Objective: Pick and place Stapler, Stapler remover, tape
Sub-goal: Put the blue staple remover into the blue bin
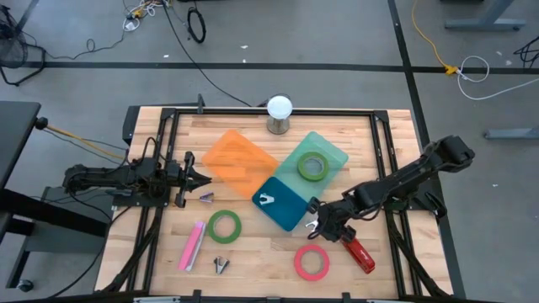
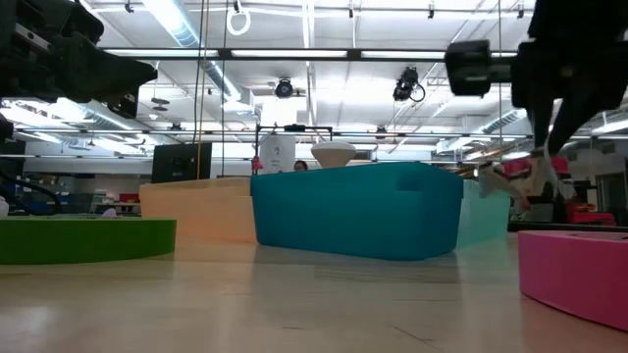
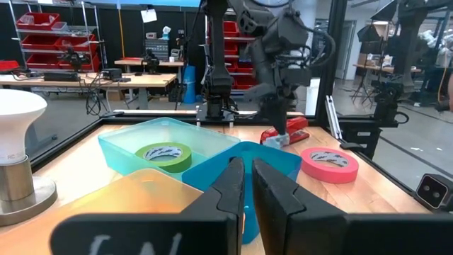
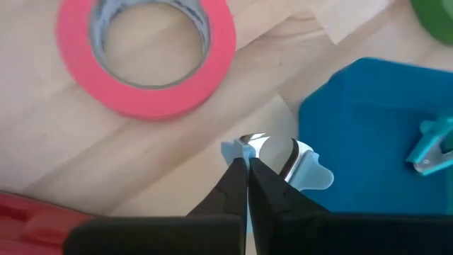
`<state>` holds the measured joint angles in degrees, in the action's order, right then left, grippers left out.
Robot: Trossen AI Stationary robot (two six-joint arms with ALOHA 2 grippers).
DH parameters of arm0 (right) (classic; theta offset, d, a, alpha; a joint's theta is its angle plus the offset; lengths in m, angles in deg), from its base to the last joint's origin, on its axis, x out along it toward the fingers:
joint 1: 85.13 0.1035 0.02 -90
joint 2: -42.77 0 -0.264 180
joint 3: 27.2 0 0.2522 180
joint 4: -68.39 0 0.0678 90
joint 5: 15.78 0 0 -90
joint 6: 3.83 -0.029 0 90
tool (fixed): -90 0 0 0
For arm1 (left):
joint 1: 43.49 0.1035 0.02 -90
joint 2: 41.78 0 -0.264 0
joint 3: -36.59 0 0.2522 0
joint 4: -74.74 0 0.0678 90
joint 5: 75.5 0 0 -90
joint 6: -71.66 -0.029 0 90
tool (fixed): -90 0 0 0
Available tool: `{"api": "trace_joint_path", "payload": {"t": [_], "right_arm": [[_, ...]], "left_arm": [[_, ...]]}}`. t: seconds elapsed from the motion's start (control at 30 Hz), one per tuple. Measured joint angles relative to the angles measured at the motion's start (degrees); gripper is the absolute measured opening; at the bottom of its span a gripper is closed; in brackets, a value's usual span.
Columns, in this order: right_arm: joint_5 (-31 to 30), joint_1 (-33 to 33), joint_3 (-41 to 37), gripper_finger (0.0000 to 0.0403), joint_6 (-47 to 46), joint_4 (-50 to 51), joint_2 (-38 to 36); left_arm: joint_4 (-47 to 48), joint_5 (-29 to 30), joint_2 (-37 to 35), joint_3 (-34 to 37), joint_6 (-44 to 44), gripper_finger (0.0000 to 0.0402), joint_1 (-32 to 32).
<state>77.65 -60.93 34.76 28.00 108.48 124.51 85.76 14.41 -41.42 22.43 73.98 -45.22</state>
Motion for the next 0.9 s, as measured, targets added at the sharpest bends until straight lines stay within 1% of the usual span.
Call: {"api": "trace_joint_path", "payload": {"t": [0.13, 0.3, 0.37, 0.43, 0.57, 0.67, 0.73, 0.9], "right_arm": [[-0.55, 0.45, 0.27, 0.0002, -1.44, 2.01, -3.88], [-7.25, -0.26, 0.29, 0.0002, 0.66, 0.37, -7.94], [-8.82, -1.27, 0.29, 0.0002, 2.67, -0.62, -8.56], [-9.04, -2.60, 0.29, 0.0002, 4.37, -2.04, -8.61], [-8.78, -5.22, 0.29, 0.0002, 8.01, -4.77, -7.57], [-7.32, -7.15, 0.29, 0.0002, 11.01, -7.83, -6.02], [-5.75, -8.39, 0.29, 0.0002, 12.62, -9.39, -4.52], [-5.43, -10.48, 0.29, 0.0002, 14.32, -14.67, 0.29]], "left_arm": [[0.00, -0.01, 0.00, 0.02, -0.02, 0.0032, -0.01], [0.00, -0.01, 0.00, 0.02, -0.02, 0.0032, 0.01], [0.00, -0.01, 0.00, 0.02, 0.00, 0.0032, -0.01], [0.00, -0.01, 0.00, 0.00, -0.02, 0.0032, 0.01], [0.00, 0.01, 0.00, 0.00, -0.02, 0.0032, 0.01], [0.00, -0.01, 0.00, 0.01, -0.02, 0.0032, 0.01], [0.03, 0.00, 0.00, 0.00, -0.01, 0.0032, 0.01], [0.28, -0.01, 0.00, 0.02, -0.02, 0.0032, 0.01]]}}
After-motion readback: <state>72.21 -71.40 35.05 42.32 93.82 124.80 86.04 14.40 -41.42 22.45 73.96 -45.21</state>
